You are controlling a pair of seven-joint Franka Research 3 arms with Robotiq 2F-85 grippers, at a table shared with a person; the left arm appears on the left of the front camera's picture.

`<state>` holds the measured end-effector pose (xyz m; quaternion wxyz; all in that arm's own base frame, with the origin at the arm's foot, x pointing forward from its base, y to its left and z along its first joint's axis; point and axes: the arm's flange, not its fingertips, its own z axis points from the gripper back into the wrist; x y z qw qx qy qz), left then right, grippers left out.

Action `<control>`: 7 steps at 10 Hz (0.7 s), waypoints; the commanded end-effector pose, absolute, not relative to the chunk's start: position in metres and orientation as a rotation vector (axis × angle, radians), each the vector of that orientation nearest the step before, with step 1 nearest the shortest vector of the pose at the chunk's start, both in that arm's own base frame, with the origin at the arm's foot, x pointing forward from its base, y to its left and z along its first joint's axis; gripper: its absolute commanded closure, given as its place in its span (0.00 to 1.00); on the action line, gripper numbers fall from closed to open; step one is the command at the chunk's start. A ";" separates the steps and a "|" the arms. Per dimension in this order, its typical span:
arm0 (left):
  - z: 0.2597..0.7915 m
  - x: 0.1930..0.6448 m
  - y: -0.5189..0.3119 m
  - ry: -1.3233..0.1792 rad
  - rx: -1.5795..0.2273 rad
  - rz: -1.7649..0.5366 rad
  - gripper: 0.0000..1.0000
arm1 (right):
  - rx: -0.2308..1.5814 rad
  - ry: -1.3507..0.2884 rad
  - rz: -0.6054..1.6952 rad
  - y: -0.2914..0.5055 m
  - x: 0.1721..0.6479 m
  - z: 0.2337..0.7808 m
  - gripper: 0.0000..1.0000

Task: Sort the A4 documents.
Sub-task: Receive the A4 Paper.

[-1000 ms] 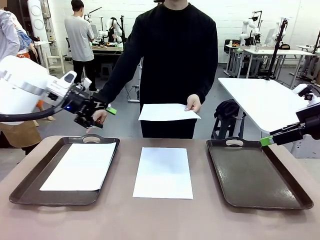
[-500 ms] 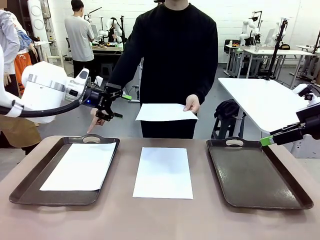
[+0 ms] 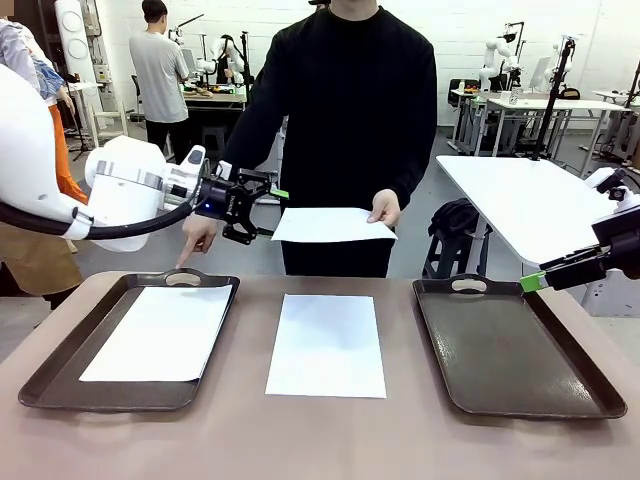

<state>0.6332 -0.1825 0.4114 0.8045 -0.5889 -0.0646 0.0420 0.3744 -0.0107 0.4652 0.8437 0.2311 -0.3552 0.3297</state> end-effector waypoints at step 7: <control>0.393 0.642 -0.206 0.023 -1.471 0.154 0.18 | 0.508 -0.768 0.706 -0.010 0.379 0.462 0.00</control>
